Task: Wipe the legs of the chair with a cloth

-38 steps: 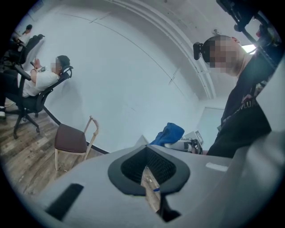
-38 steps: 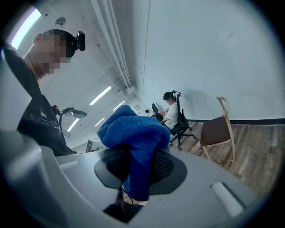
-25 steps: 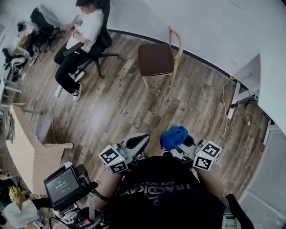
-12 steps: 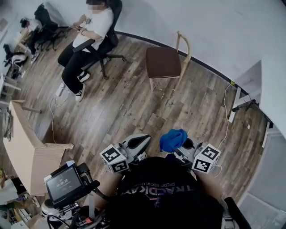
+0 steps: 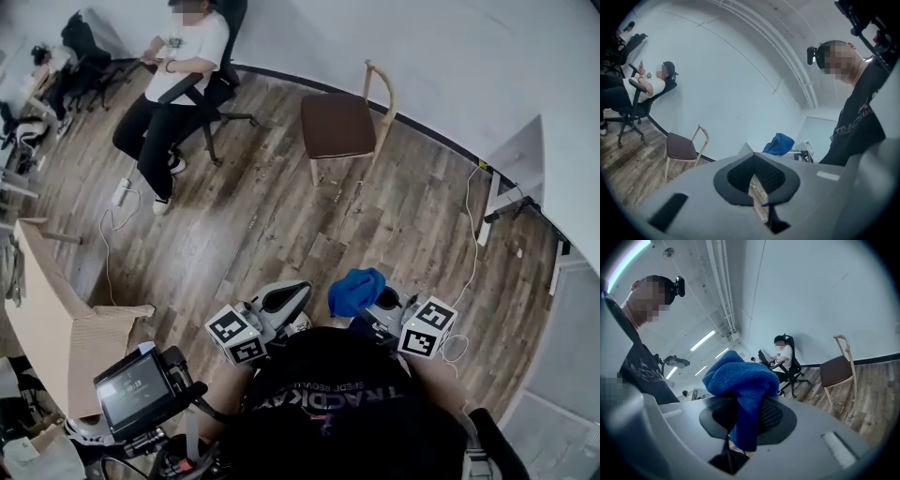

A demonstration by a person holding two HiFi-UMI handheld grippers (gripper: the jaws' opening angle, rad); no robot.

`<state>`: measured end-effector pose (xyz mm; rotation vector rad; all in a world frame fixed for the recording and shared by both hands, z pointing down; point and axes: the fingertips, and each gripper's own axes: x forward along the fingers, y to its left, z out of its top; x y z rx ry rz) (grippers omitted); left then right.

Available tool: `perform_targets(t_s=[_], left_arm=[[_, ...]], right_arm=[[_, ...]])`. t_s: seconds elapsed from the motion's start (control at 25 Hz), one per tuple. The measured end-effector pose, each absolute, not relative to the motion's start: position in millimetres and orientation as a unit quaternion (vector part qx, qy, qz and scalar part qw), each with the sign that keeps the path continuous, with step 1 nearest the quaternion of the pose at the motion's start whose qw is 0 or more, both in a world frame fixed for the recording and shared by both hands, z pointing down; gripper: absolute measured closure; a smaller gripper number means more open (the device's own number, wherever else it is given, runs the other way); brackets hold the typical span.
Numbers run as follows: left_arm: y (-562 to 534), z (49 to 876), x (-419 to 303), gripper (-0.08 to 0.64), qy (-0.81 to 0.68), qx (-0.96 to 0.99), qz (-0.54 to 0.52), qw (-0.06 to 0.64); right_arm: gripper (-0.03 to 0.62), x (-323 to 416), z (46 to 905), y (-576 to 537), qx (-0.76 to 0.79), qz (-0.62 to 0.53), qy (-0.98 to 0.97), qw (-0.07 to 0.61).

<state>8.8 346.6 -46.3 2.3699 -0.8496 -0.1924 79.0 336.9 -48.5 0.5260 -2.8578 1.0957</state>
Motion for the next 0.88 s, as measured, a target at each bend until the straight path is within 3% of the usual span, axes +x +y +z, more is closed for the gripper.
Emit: perform_targets(t_s=[0.88], left_arm=[[345.5, -50.3, 9.6, 0.561, -0.298, 0.91, -0.062, 0.281]], right_arm=[[0.502, 70.1, -41.2, 334.4, 0.181, 0.357, -0.916, 0.03]])
